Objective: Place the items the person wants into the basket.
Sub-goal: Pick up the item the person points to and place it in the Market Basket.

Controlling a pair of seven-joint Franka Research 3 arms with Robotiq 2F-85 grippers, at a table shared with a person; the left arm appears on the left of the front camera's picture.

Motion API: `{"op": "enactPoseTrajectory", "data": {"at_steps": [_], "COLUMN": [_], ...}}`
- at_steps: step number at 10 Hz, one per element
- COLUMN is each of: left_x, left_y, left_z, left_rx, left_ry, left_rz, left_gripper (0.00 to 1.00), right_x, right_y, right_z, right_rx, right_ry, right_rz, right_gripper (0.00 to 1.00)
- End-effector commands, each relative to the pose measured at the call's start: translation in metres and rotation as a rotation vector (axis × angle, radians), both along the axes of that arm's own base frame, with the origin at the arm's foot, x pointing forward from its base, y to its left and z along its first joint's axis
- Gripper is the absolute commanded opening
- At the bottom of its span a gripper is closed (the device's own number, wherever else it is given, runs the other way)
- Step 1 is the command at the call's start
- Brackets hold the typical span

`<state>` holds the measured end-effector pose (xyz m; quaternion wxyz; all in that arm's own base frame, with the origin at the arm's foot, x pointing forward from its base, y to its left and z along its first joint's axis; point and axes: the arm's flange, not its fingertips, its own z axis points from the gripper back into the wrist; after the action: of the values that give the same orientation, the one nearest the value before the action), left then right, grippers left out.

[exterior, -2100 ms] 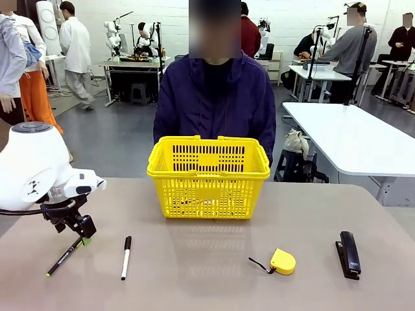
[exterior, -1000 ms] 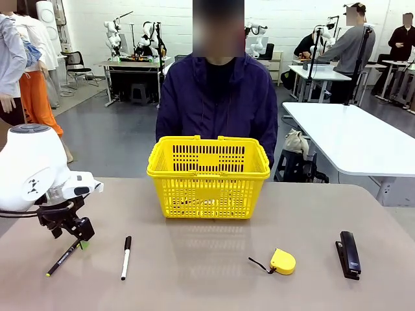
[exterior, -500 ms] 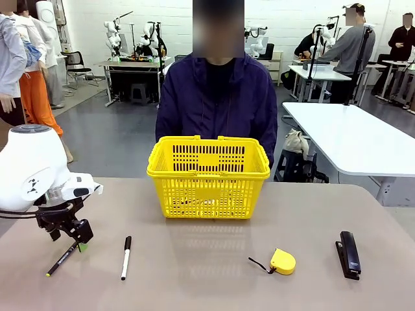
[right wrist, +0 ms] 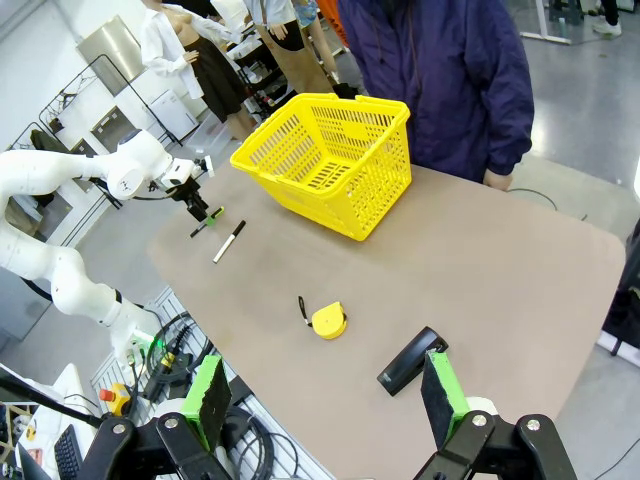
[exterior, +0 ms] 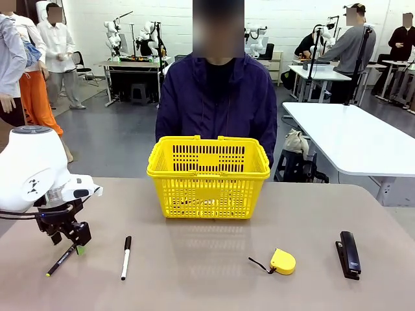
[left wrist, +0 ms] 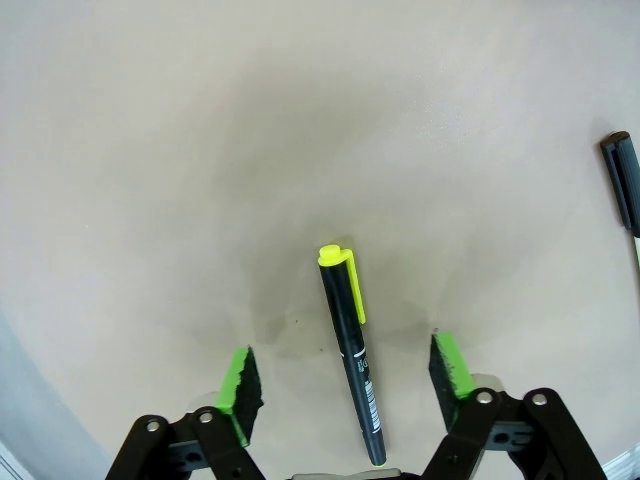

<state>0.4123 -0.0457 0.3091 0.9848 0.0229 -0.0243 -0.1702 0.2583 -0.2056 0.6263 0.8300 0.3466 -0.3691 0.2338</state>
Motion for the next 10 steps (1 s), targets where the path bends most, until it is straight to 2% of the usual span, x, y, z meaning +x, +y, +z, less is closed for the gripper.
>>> {"op": "enactPoseTrajectory", "data": {"at_steps": [1,2,4,5,6,10], "left_x": [-0.0367,-0.0354,-0.0371,-0.0353,-0.0343,-0.034], "left_y": [0.0048,0.0054,0.0049,0.0059,0.0064,0.0064], "left_z": [-0.0106,-0.01,-0.0111,-0.0107,-0.0113,-0.0117], "left_rx": [-0.004,-0.004,-0.008,-0.008,-0.005,-0.016], "left_ry": [0.002,0.005,0.007,0.009,0.009,0.027], "left_rz": [0.014,0.009,0.012,0.01,0.014,0.006], "left_gripper": [0.32,0.0,0.0,0.1,0.01,0.0], "right_x": [0.0013,0.0013,0.0013,0.0013,0.0013,0.0013], "right_y": [0.0016,0.0016,0.0016,0.0016,0.0016,0.0016], "right_z": [-0.001,-0.001,-0.001,-0.001,-0.001,-0.001], "right_rx": [0.023,0.023,0.023,0.023,0.023,0.023], "right_ry": [-0.024,-0.024,-0.024,-0.024,-0.024,-0.024], "right_rz": [0.011,0.011,0.011,0.011,0.011,0.011], "right_gripper": [1.0,1.0,1.0,1.0,1.0,1.0]}}
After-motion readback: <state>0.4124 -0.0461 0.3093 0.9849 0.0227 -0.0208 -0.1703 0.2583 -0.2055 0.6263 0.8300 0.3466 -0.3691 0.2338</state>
